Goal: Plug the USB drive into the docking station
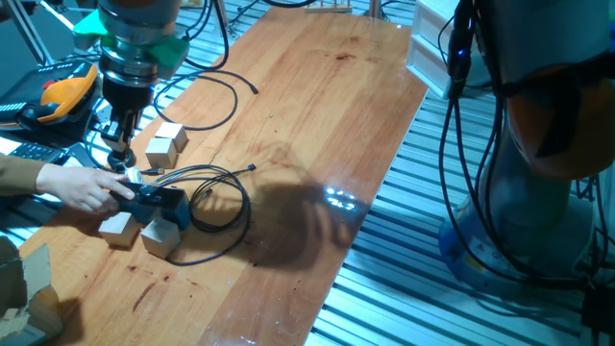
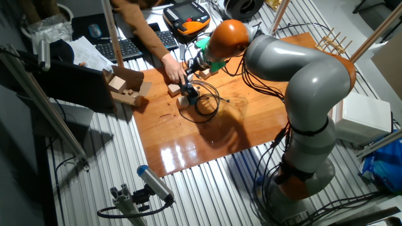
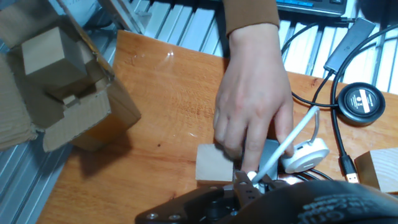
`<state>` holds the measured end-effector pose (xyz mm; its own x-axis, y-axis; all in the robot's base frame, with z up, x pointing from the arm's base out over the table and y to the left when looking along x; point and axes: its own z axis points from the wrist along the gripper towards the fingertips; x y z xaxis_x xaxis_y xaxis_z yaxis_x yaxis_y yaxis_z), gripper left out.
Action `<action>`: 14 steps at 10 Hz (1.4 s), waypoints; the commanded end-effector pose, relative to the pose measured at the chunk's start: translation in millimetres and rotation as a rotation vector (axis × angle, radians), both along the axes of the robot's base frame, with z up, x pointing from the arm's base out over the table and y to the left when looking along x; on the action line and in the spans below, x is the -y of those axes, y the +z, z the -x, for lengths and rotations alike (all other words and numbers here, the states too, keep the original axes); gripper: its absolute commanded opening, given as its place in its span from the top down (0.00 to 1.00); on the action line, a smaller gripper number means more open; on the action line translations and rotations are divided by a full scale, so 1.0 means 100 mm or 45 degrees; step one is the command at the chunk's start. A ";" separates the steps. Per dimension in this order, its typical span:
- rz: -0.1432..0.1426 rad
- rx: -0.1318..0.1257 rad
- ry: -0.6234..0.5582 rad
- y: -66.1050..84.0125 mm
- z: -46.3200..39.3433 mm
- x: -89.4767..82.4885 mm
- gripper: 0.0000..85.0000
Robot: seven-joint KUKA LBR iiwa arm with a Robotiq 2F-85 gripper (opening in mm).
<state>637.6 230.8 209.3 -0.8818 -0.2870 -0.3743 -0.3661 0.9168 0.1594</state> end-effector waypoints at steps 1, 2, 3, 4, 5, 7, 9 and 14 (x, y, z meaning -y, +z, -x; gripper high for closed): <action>0.014 0.001 0.004 0.00 0.003 0.00 1.00; 0.045 0.015 0.012 0.00 0.003 -0.01 1.00; 0.056 0.019 0.009 0.01 0.006 0.00 1.00; 0.061 0.016 0.000 0.00 -0.003 0.00 1.00; 0.060 0.002 -0.008 0.00 -0.011 0.01 1.00; 0.061 0.006 -0.028 -0.01 -0.023 0.01 1.00; 0.053 0.003 -0.049 -0.01 -0.016 0.01 1.00; 0.061 -0.022 -0.088 0.01 -0.013 0.02 1.00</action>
